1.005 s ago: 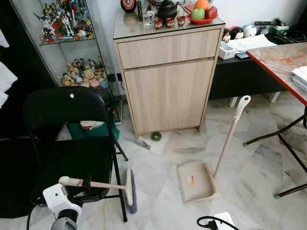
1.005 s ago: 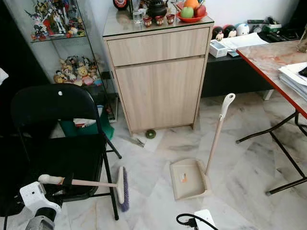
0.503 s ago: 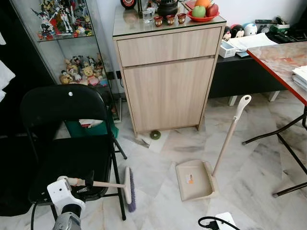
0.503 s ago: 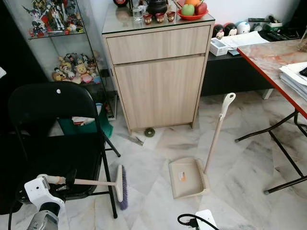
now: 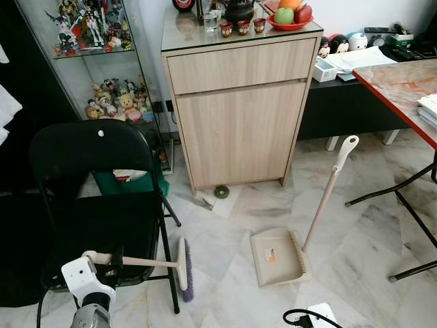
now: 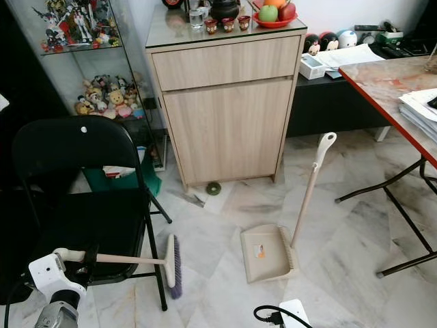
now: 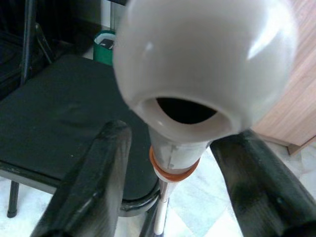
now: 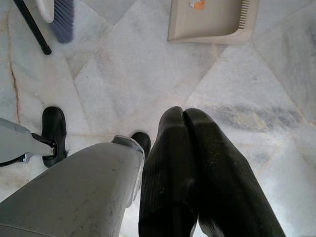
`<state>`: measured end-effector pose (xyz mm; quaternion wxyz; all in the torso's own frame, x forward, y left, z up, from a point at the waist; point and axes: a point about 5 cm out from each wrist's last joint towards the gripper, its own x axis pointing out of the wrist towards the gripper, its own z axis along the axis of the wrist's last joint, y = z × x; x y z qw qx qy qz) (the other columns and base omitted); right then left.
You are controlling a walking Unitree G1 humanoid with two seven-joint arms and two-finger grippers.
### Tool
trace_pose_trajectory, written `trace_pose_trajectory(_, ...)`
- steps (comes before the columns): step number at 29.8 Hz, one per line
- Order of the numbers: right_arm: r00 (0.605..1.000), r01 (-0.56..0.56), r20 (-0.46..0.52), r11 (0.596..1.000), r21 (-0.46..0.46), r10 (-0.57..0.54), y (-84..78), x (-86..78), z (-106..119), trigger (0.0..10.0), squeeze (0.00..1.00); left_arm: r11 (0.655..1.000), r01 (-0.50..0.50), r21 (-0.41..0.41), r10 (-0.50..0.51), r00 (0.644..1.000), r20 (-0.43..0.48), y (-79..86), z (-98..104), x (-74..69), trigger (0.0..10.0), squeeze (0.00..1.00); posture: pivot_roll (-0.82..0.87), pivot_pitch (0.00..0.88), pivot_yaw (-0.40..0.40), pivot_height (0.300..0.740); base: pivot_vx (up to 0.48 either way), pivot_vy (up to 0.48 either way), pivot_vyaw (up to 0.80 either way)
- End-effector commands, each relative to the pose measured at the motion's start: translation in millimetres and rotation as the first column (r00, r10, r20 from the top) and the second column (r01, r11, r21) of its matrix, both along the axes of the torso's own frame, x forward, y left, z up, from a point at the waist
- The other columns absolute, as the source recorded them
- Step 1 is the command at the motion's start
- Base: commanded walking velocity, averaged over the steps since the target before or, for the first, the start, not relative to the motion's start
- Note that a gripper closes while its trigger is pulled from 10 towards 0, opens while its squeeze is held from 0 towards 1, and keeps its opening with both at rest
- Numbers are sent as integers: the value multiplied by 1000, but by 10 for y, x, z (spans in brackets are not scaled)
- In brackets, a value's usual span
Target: Sweep floor
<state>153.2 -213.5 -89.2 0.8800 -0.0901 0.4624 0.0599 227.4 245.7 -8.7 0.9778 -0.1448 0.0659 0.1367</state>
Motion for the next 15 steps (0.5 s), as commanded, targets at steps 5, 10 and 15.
trace_pose_trajectory(5, 1000, -4, 0, 1000, 11, 4, 27, -22, -11, 10000, 0, 1000, -18, 5, 18, 1000, -7, 59, -6, -18, 0, 0, -226, 42, 66, 740, 0, 0, 0)
trace_pose_trajectory(10, 1000, -2, 1, 1000, 14, 2, 34, -18, -11, 10000, 0, 1000, -7, -4, 7, 1000, -10, 51, -18, -24, 0, 0, -225, 42, 69, 740, 0, 0, 0)
trace_pose_trajectory(15, 1000, -2, 3, 1000, 16, 2, 42, -13, -10, 10000, 0, 1000, -4, -7, 4, 1000, -12, 53, -22, -28, 0, 0, -224, 40, 70, 740, 0, 0, 0)
